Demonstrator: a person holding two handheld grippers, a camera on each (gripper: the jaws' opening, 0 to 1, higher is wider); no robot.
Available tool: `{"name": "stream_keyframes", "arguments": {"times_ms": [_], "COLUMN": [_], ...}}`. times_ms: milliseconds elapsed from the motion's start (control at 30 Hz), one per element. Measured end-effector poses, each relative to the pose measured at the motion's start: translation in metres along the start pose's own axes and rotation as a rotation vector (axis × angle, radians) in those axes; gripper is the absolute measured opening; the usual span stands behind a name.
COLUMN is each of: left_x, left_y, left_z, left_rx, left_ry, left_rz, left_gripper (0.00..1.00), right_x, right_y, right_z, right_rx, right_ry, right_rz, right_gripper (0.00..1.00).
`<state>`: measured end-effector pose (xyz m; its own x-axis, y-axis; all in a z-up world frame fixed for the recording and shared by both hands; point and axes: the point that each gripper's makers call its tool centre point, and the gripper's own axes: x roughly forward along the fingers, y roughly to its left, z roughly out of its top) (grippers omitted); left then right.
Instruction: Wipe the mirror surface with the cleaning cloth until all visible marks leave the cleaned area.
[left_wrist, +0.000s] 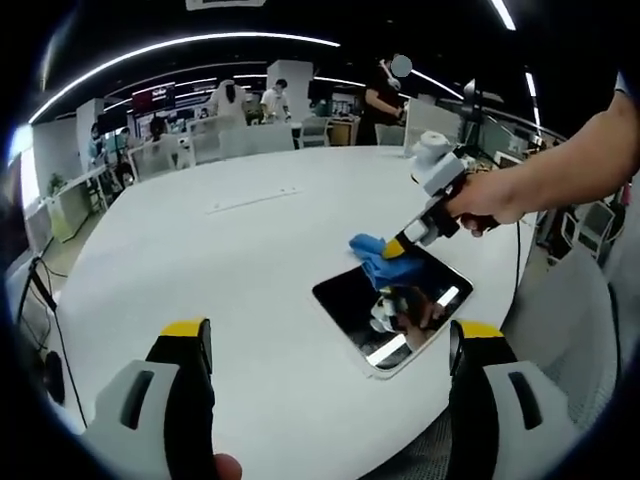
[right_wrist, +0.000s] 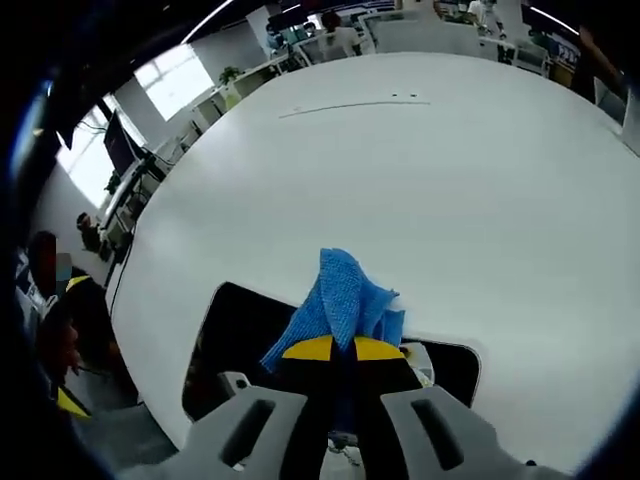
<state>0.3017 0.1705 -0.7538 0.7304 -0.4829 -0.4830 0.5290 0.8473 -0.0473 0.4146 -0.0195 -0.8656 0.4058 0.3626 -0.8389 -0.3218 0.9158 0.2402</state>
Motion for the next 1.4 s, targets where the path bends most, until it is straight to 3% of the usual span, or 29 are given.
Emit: {"name": "stream_keyframes", "arguments": {"times_ms": [133,367,500,600,733,1033,1400], "left_x": [-0.006,-0.011,-0.015,-0.017,-0.02,-0.021,-0.018], "left_y": [0.005,-0.006,-0.008,-0.011,-0.012,-0.02,-0.014], "left_z": [0.002,0.003,0.006,0.006,0.002,-0.012,-0.013], "left_rx": [-0.012,0.0,0.005,0.011,0.02,0.016,-0.009], "left_ry": [-0.013,-0.023,-0.032,-0.033,-0.031,-0.014,-0.004], "left_rz": [0.04,0.037,0.037,0.036,0.038,0.024,0.028], "left_gripper": [0.98,0.98,0.98,0.98,0.98,0.98,0.99], "right_x": [-0.004,-0.004,-0.004,-0.008,-0.012,-0.02,-0.031], "right_y": [-0.009,-0.012,-0.013,-0.011,-0.01,-0.003,0.003], "right_z": [-0.002,-0.001,-0.002,-0.009,-0.017,-0.035,-0.058], "right_rx": [-0.033,0.014,0.067,0.041,0.097,0.097,0.091], "right_ry": [0.005,-0.009,-0.054,-0.048,-0.054,-0.058,-0.045], "right_rz": [-0.014,-0.014,-0.006,-0.022,-0.007,-0.002,0.023], "right_gripper": [0.0,0.0,0.0,0.0,0.0,0.0,0.0]}}
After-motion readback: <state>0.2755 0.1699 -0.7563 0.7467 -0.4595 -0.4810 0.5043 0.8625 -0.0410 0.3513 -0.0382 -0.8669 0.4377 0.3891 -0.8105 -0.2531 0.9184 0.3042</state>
